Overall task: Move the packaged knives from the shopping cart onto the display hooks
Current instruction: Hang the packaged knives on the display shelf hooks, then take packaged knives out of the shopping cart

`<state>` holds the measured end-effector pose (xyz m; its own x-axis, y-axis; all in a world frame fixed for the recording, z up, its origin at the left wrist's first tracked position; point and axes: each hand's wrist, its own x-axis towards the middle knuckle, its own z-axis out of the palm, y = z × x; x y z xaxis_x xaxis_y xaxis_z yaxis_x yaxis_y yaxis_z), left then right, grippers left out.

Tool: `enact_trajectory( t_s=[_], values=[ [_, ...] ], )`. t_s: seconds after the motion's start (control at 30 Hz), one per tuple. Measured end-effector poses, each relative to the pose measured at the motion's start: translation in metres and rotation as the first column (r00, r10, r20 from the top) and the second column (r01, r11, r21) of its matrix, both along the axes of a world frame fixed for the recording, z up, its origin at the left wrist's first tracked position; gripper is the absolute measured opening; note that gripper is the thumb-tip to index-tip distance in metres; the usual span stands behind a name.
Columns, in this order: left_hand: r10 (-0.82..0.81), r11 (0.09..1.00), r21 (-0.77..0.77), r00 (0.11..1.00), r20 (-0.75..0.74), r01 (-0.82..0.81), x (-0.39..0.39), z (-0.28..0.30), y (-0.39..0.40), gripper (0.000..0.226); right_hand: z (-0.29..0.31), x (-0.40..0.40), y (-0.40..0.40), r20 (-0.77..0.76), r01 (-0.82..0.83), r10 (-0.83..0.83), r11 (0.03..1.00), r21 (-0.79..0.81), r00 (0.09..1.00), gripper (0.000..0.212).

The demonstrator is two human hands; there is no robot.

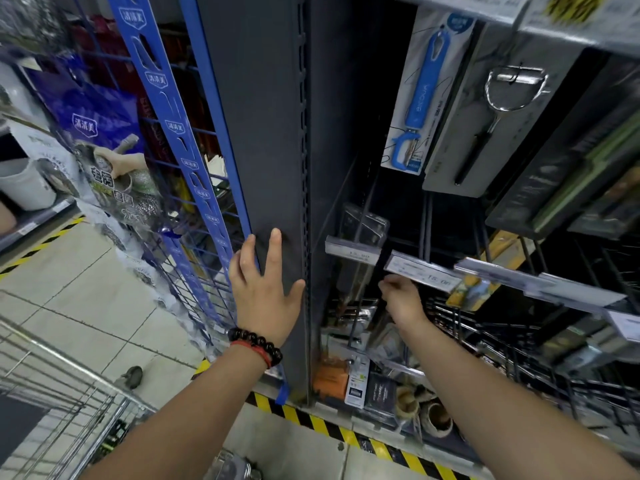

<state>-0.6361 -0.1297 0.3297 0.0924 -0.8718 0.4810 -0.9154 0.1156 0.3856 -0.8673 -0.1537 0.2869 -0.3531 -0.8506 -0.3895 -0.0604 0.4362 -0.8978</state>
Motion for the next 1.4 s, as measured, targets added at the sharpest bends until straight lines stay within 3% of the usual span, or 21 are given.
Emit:
enact_trajectory(
  t_s=[0.03, 0.13, 0.27, 0.5, 0.6, 0.87, 1.0, 1.13, 1.27, 1.4],
  values=[
    [0.009, 0.999, 0.043, 1.0, 0.0, -0.009, 0.002, -0.006, 0.008, 0.09, -0.003, 0.0, 0.007, -0.054, -0.006, 0.005, 1.0, -0.016, 0.999, 0.005],
    [0.015, 0.973, 0.232, 1.0, -0.02, -0.01, 0.005, -0.024, 0.034, 0.072, -0.004, 0.008, 0.03, -0.22, -0.165, 0.147, 0.984, -0.062, 0.964, 0.02],
    [-0.044, 0.896, 0.443, 0.999, 0.017, 0.032, 0.016, -0.039, 0.062, 0.062, 0.011, 0.029, 0.06, -0.434, -0.42, 0.341, 0.902, -0.097, 0.834, 0.016],
    [-0.019, 0.821, 0.57, 0.999, -0.038, 0.037, 0.049, -0.025, 0.107, 0.046, 0.04, 0.085, 0.095, -0.626, -0.702, 0.532, 0.711, -0.035, 0.57, 0.015],
    [0.015, 0.823, 0.566, 0.995, -0.1, 0.044, 0.079, -0.023, 0.138, 0.038, 0.044, 0.124, 0.118, -0.665, -0.752, 0.548, 0.658, -0.032, 0.507, 0.014],
    [0.122, 0.849, 0.525, 0.946, -0.299, 0.056, 0.206, -0.036, 0.279, 0.041, 0.023, 0.258, 0.233, -0.559, -0.765, 0.578, 0.621, -0.171, 0.594, 0.007],
    [0.19, 0.841, 0.541, 0.94, -0.283, -0.008, 0.263, -0.048, 0.354, 0.042, 0.01, 0.308, 0.299, -0.443, -0.766, 0.639, 0.606, -0.214, 0.629, 0.008],
    [0.231, 0.807, 0.589, 0.942, -0.243, -0.046, 0.301, -0.054, 0.403, 0.041, -0.014, 0.352, 0.34, -0.369, -0.778, 0.695, 0.609, -0.154, 0.617, 0.016],
    [0.255, 0.79, 0.608, 0.942, -0.217, -0.074, 0.324, -0.061, 0.42, 0.04, -0.029, 0.377, 0.357, -0.333, -0.799, 0.742, 0.598, -0.064, 0.582, 0.01],
    [0.261, 0.753, 0.652, 0.949, -0.176, -0.087, 0.341, -0.066, 0.413, 0.041, -0.035, 0.394, 0.353, -0.285, -0.802, 0.758, 0.593, -0.072, 0.587, 0.01]
  ],
)
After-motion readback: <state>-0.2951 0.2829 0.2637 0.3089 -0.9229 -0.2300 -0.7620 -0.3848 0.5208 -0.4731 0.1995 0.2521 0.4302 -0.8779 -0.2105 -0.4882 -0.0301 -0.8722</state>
